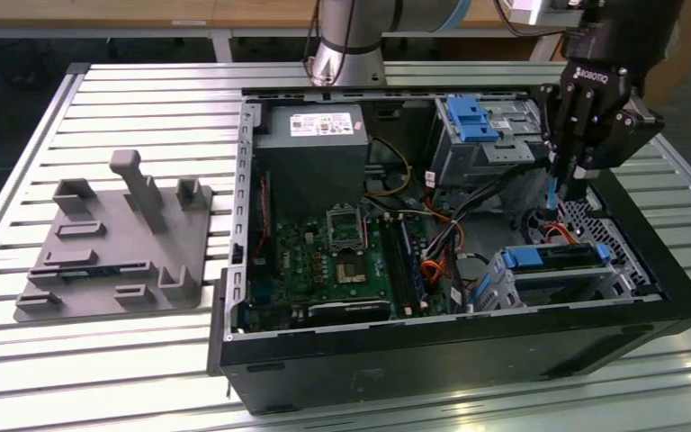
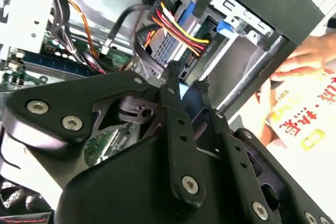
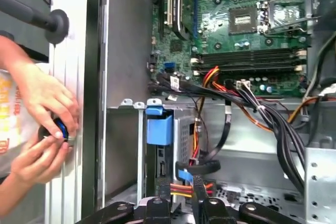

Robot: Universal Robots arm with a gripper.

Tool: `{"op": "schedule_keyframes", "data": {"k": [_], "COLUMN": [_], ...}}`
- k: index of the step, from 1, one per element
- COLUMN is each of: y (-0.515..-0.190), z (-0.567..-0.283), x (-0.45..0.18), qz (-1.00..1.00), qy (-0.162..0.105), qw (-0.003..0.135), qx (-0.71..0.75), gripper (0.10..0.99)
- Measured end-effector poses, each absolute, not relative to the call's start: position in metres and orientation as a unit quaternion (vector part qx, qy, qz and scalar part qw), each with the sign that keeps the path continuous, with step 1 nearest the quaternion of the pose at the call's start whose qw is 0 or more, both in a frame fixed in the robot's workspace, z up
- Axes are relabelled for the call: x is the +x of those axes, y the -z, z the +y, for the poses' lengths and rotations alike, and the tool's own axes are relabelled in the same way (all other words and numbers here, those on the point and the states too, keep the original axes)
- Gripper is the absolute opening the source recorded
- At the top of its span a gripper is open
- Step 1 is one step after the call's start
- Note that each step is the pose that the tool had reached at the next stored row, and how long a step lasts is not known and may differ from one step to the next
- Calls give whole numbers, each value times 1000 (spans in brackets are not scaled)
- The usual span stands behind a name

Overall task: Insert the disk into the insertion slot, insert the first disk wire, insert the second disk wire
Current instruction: 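Insert the second disk wire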

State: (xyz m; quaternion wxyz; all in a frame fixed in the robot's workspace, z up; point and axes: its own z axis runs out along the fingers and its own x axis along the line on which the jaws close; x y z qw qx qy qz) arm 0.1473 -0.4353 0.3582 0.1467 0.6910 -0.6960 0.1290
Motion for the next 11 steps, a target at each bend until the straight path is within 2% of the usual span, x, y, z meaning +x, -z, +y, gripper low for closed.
{"op": "schedule_keyframes", "data": {"k": [11], "y": [-346], "z": [-433], "x": [140], "qz": [-692], "qy": [-146], "qw": [164], "qx": [687], "gripper": [302]}}
